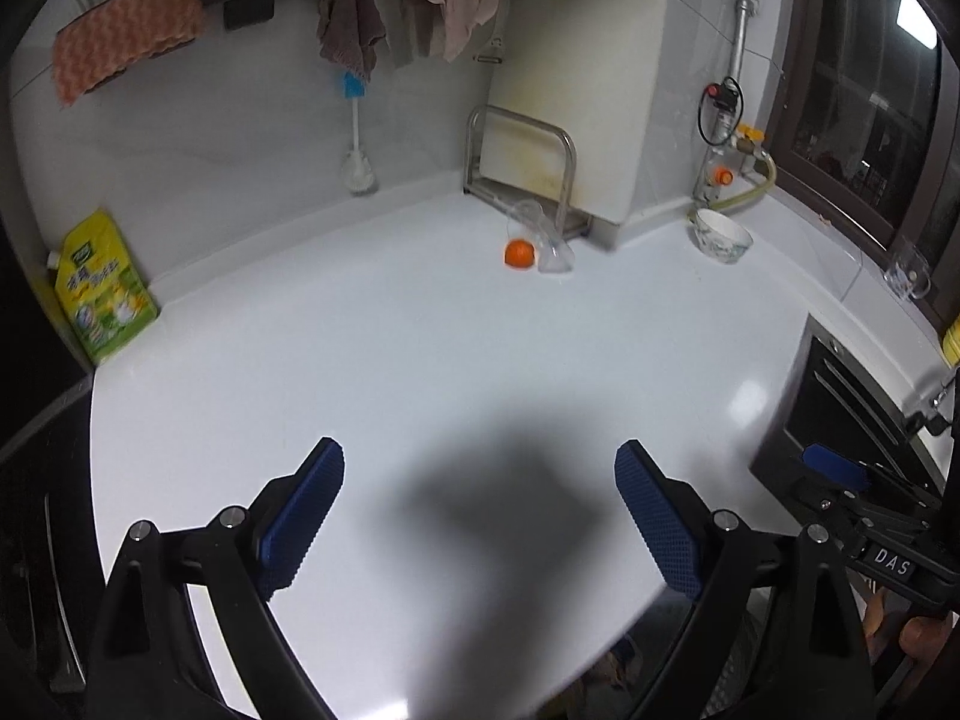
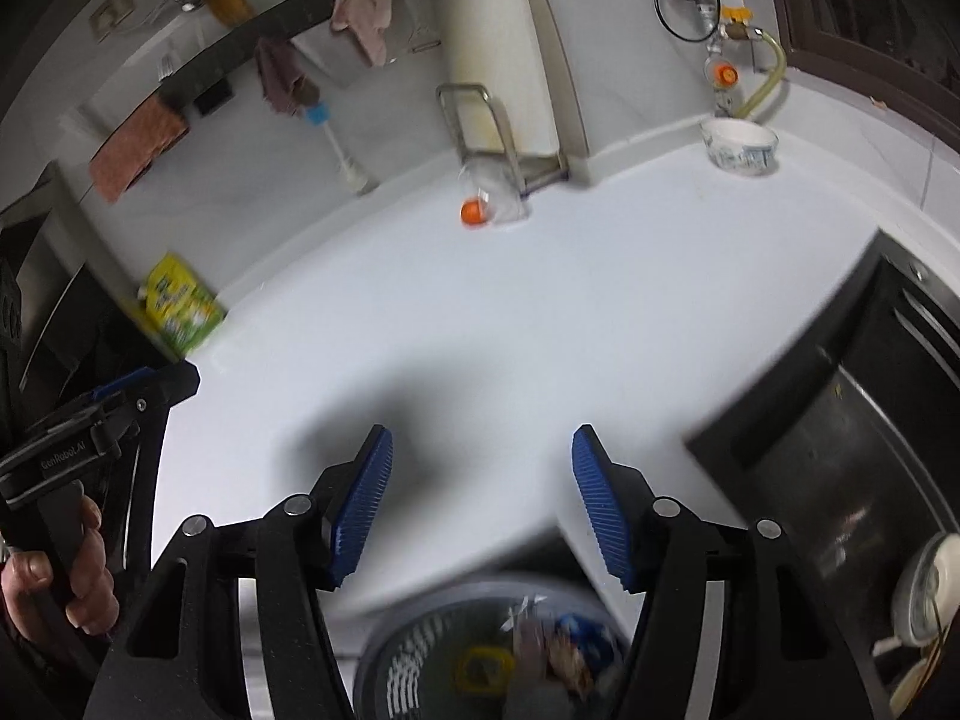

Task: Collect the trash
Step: 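Reach both tools toward the clear plastic cup and the orange by the dish rack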

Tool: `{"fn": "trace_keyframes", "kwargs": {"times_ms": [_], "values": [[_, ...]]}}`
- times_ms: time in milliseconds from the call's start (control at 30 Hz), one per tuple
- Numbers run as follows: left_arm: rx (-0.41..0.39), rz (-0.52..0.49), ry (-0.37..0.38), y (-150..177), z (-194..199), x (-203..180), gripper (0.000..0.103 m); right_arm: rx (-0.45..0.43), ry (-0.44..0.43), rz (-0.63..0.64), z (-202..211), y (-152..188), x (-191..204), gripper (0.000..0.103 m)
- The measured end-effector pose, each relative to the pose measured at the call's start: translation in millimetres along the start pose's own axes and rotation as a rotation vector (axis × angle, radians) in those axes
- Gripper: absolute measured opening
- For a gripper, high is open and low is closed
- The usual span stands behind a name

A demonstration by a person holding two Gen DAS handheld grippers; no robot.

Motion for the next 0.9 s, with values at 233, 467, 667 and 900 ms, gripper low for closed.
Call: {"fn": "trace_keyframes", "kwargs": {"times_ms": [233, 467, 667, 900], "values": [[0.014, -0.024, 0.020, -54.0, -71.3, 20.8, 0.090, -0.016, 0.044, 0.010, -63.5, -64.2, 7.5, 0.062], [0.015, -0.057, 0.039, -97.7, -129.5, 28.8, 0.091, -0.005, 0.068, 0.032, -128.0, -117.7, 10.9, 0.064], [0.021, -0.065, 0.058, -117.9, -173.7, 33.0, 0.091, 0.022, 0.088, 0.047, -182.7, -153.2, 4.5, 0.064], [0.043, -0.067, 0.080, -129.1, -215.7, 33.7, 0.091, 0.051, 0.105, 0.059, -235.3, -182.4, -0.7, 0.064]]}}
Point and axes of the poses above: each gripper's, at about its wrist camera, not at the fingertips, and z roughly against the way its jaws point, x to its left, y to its underside, the point moved 2 cm from there along -z, roughly the way its jaws point, and after that the axes turned 2 degrees about -y, right-handed, at the moved point
